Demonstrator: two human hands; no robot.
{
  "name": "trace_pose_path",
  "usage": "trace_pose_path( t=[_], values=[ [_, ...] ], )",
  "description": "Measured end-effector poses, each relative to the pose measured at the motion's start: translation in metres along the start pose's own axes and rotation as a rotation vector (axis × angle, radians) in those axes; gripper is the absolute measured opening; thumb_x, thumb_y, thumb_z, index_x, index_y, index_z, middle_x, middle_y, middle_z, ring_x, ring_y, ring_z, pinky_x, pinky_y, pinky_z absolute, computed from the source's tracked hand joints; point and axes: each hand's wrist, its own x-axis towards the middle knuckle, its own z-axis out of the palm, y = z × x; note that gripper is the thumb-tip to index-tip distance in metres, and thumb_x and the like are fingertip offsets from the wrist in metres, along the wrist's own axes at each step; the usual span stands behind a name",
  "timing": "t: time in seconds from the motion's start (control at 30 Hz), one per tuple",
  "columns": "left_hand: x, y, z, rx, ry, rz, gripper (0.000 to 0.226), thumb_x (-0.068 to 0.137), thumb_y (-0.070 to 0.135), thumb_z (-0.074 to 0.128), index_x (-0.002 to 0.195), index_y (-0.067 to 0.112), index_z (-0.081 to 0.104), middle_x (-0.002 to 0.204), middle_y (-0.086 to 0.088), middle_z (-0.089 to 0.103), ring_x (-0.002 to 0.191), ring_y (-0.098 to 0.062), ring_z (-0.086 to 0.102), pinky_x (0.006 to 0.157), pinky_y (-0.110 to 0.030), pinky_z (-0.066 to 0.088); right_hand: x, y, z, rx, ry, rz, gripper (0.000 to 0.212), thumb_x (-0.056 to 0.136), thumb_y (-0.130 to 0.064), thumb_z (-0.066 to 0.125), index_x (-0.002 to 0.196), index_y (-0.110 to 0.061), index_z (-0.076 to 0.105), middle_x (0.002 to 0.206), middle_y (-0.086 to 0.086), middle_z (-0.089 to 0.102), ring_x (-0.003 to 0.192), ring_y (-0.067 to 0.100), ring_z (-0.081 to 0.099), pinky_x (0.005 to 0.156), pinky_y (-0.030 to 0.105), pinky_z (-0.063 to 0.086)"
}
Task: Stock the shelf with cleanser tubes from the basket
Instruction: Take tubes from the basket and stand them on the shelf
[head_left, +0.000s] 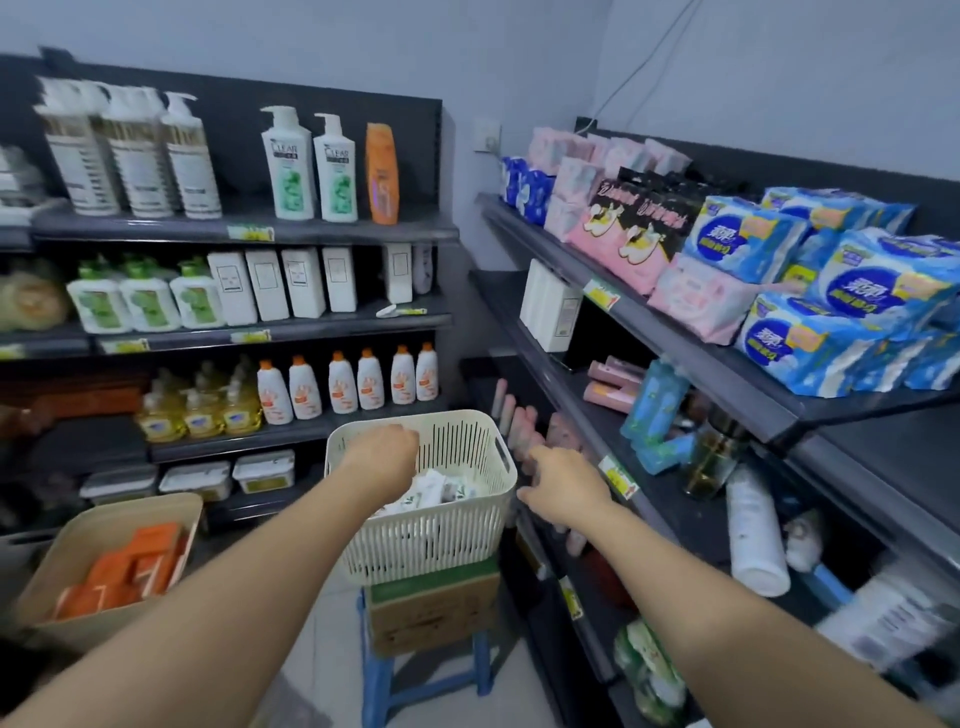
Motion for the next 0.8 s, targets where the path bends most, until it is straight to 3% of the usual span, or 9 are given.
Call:
trace_pose_path(
  t=[0.1,0.27,0.47,0.8],
  values=[
    [0.017,-0.013,0.011,-0.018,-0.026,-0.023,0.024,0.093,0.020,0.054,0.114,0.009,0.056,0.116,-0.011,0.059,0.110,-0.028,0.056,0.087,-0.038,0.049,0.027,-0.008,0.014,-0.005,-0.019,-0.016,0.033,0.078,-0.034,0.061,0.110,-0.025,0.059,0.112,0.004,0.065,0.105,0.031,0.057,0.086,0.043,0.051],
    [0.046,-0.032,0.031,-0.034,-0.084,-0.083,0.021,0.093,0.018,0.054,0.113,0.010,0.057,0.116,-0.010,0.059,0.108,-0.027,0.057,0.083,-0.035,0.047,0.077,-0.014,0.033,0.000,-0.075,-0.048,0.039,0.084,-0.030,0.064,0.121,-0.018,0.058,0.119,0.006,0.063,0.113,0.028,0.055,0.084,0.034,0.049],
    [0.091,-0.048,0.056,-0.060,-0.176,-0.164,0.023,0.094,0.017,0.054,0.116,0.010,0.056,0.118,-0.010,0.058,0.109,-0.028,0.057,0.082,-0.037,0.049,0.143,-0.016,0.055,0.013,-0.174,-0.109,0.035,0.083,-0.030,0.065,0.115,-0.016,0.061,0.117,0.007,0.065,0.109,0.028,0.059,0.088,0.037,0.052],
    [0.156,-0.058,0.115,-0.121,-0.318,-0.311,0.031,0.094,0.013,0.051,0.125,0.011,0.054,0.125,-0.009,0.056,0.112,-0.025,0.057,0.089,-0.035,0.048,0.245,0.001,0.092,-0.004,-0.324,-0.184,0.041,0.084,-0.036,0.064,0.120,-0.017,0.060,0.118,0.007,0.064,0.110,0.028,0.058,0.087,0.037,0.052]
  ],
)
